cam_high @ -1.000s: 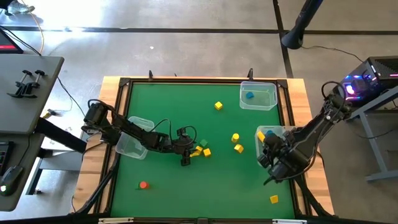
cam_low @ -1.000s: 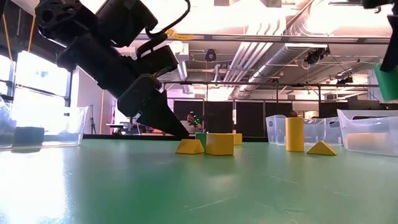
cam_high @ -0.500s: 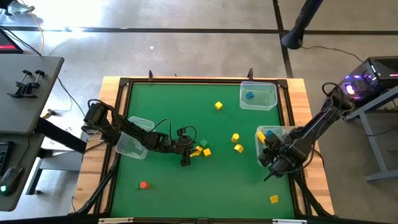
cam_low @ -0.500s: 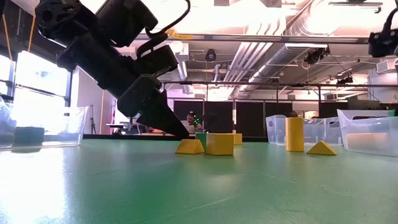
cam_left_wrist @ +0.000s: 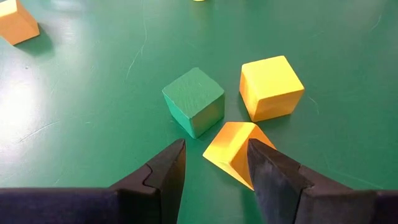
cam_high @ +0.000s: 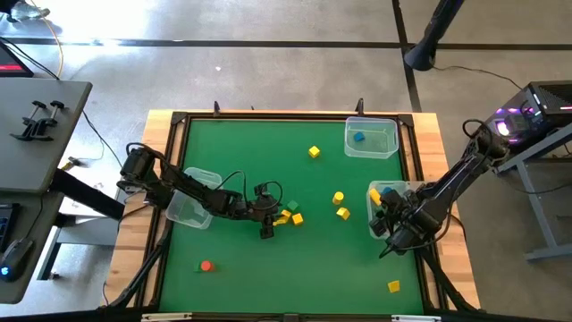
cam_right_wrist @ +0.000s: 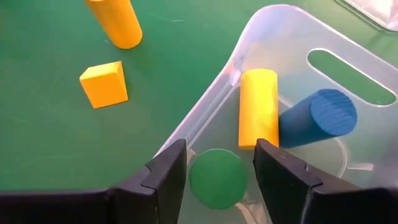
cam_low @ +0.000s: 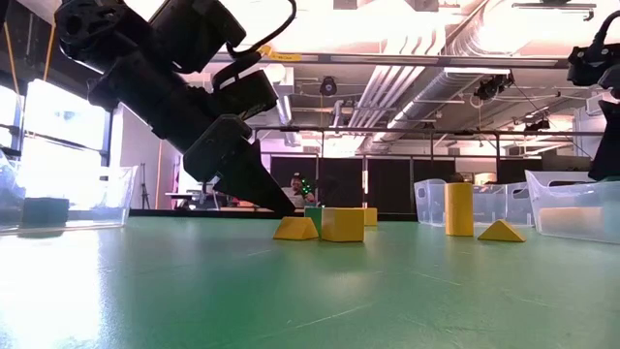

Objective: Sort blocks by size
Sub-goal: Put the yellow triangle block into the top right transparent bin

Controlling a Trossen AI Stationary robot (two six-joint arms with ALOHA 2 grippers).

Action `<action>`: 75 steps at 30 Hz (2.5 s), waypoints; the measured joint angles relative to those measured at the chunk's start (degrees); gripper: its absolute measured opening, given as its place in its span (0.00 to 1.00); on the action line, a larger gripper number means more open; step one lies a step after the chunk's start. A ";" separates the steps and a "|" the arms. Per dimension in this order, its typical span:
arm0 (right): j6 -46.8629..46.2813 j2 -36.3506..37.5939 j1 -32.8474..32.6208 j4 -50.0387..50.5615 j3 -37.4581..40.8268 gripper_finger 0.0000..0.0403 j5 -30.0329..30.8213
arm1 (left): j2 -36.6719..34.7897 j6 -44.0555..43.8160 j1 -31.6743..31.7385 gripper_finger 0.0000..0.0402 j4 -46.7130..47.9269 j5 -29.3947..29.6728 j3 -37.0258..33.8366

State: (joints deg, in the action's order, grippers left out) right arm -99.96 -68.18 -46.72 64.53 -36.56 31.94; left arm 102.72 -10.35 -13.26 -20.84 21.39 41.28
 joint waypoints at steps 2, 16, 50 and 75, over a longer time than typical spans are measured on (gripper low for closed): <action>0.05 0.00 0.00 -0.02 0.00 0.44 0.00 | 0.00 0.00 0.00 0.39 0.00 0.00 0.00; -0.56 -0.02 0.61 0.82 -0.52 0.45 0.01 | -0.54 -0.15 -0.02 0.39 -0.09 -0.02 0.02; 56.10 -4.35 6.13 -47.92 -2.03 0.48 17.58 | -15.45 2.95 -2.99 0.39 5.07 3.54 0.02; 47.43 -20.17 28.87 -38.01 -2.19 0.65 -14.40 | -15.41 2.89 -2.99 0.39 7.18 3.51 0.02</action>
State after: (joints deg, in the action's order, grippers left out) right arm -52.53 -88.35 -17.85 26.51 -38.74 17.55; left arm 87.31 -7.46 -16.25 -13.66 24.90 41.30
